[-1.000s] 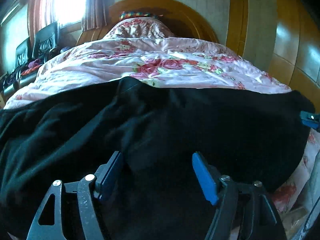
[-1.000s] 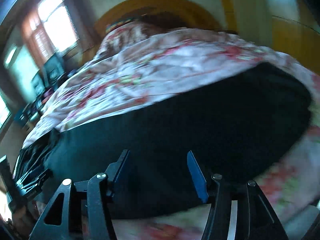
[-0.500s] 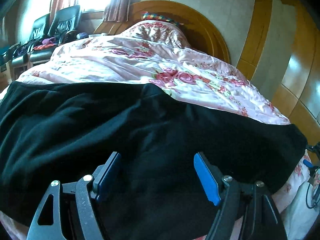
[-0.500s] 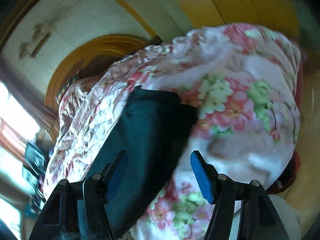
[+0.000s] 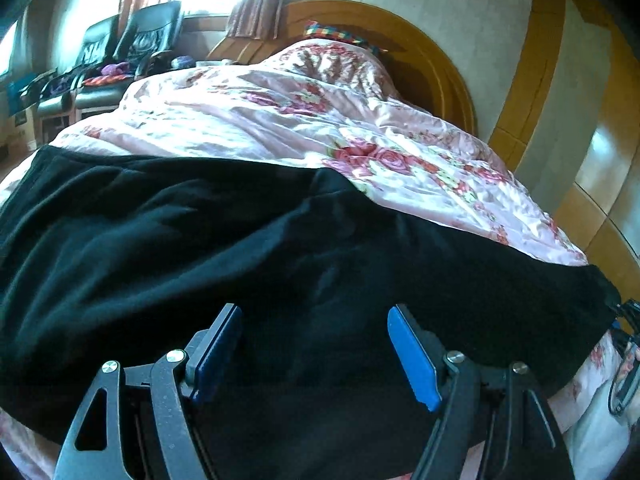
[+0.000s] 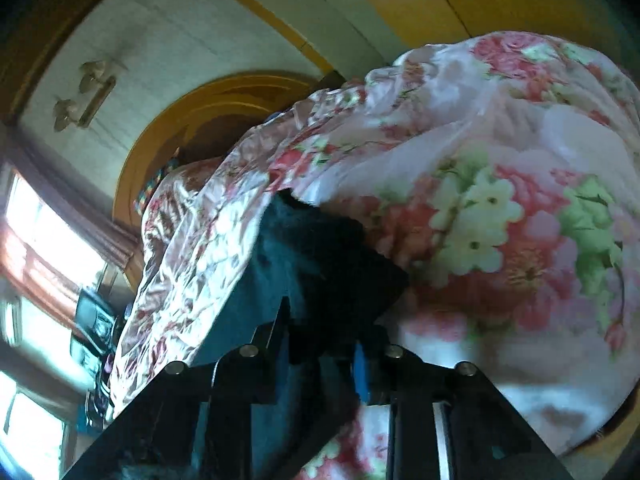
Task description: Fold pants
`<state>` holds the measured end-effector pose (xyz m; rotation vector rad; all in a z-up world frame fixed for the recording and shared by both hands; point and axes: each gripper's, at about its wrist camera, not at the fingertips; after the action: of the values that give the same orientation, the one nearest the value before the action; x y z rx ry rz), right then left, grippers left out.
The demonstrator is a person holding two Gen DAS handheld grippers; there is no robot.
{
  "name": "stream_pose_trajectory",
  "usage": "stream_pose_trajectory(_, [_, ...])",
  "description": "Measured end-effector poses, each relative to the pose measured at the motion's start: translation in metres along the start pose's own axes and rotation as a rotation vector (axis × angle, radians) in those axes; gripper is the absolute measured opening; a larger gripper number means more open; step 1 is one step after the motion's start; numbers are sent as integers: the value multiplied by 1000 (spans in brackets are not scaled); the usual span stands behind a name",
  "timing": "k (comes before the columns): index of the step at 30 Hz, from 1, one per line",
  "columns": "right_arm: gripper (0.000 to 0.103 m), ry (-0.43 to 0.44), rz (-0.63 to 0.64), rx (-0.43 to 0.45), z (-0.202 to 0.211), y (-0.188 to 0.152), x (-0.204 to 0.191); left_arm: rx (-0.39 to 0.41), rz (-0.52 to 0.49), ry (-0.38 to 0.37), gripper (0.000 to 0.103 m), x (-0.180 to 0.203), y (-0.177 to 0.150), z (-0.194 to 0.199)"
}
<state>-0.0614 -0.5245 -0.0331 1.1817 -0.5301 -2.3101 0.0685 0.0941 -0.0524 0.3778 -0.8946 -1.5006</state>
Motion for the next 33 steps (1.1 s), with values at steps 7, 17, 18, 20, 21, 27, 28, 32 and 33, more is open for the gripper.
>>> stream_pose_trajectory(7, [21, 24, 133, 40, 27, 0, -60, 11, 28, -16, 76, -7, 2, 0])
stream_pose_trajectory(17, [21, 167, 358, 87, 67, -26, -174, 32, 84, -34, 76, -18, 5, 5])
stream_pose_trajectory(18, [21, 193, 388, 83, 70, -33, -187, 34, 94, -35, 76, -20, 6, 6])
stream_pose_trajectory(20, [21, 244, 444, 59, 72, -47, -212, 36, 105, -34, 76, -22, 6, 6])
stream_pose_trajectory(21, [21, 257, 467, 51, 72, -54, -221, 38, 110, -33, 76, -23, 7, 6])
stream_pose_trajectory(27, [21, 343, 604, -40, 58, -110, -269, 54, 123, -35, 76, -25, 8, 9])
stream_pose_trajectory(28, [21, 353, 621, -60, 53, -118, -274, 54, 126, -37, 76, -26, 8, 9])
stream_pose_trajectory(32, [21, 372, 706, -149, 28, -163, -293, 57, 140, -46, 76, -29, 8, 10])
stream_pose_trajectory(33, [21, 372, 728, -174, 21, -175, -297, 56, 142, -47, 76, -29, 9, 9])
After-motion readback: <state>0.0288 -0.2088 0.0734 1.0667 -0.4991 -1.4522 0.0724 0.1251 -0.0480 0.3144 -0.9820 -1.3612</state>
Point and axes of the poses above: each gripper's, at about its wrist camera, not at the fingertips, and z roughly against the way its jaws point, x to its right, y to its top, and after that the axes turned 3 degrees about -y, right-handed
